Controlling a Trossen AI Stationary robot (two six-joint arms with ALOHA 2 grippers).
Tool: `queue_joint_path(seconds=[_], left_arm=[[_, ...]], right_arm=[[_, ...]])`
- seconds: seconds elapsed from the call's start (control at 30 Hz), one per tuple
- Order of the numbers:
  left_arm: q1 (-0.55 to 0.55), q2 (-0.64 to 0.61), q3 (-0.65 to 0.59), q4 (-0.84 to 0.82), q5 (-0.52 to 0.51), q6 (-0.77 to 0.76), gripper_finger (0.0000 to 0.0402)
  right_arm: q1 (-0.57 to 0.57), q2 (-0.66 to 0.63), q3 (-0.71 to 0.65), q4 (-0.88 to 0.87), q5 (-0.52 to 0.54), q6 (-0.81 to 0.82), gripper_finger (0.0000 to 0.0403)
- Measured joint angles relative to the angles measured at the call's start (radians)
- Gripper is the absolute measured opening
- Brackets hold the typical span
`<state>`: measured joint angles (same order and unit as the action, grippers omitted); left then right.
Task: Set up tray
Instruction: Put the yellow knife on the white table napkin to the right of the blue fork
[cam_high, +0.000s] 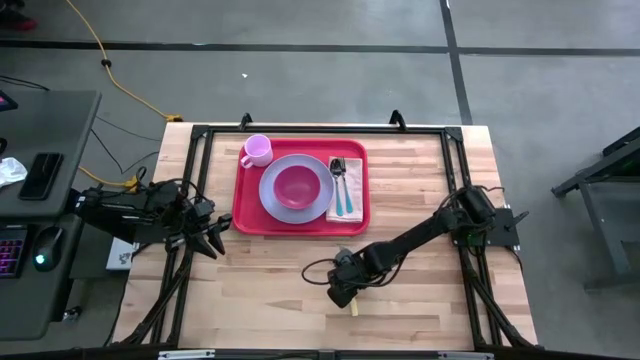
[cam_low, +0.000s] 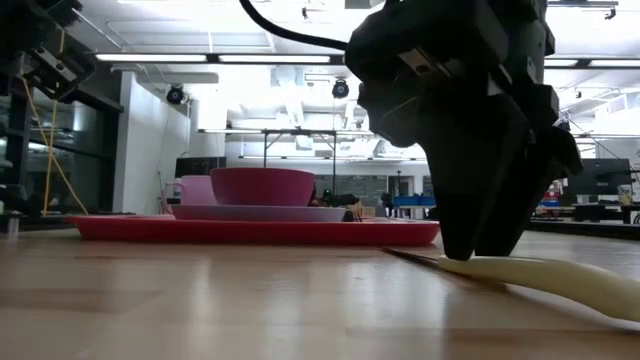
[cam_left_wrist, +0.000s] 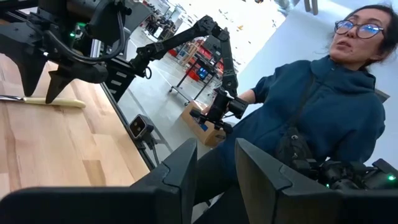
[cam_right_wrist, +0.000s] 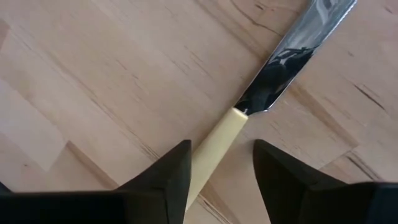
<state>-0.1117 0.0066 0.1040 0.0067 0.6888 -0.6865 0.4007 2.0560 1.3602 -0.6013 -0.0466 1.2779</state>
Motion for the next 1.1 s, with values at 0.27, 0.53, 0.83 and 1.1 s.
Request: queue_joint_path(seconds=[0.27,0.53,0.83,1.1], left_arm=[[0.0,0.0,0.0,0.0,-0.001,0.027,0.014],[0.0,0.0,0.0,-0.001,0.0,0.027,0.014],[0.0,0.0,0.0,-0.001,0.035,0.027,0.014],[0.0,0.0,0.0,-0.01,0.048,0.084,0.014]], right_arm=[[-0.007,0.003,-0.002,0.015,-0.001,0.004,0.0146],[-0.061,0.004,-0.003,0.035,-0.087,0.007,0.0146],[-0.085,0.005,-0.003,0.075,-0.063,0.066,0.0144],[-0.074,0.047,0.002,0.087,-0.04,0.168,0.0144]])
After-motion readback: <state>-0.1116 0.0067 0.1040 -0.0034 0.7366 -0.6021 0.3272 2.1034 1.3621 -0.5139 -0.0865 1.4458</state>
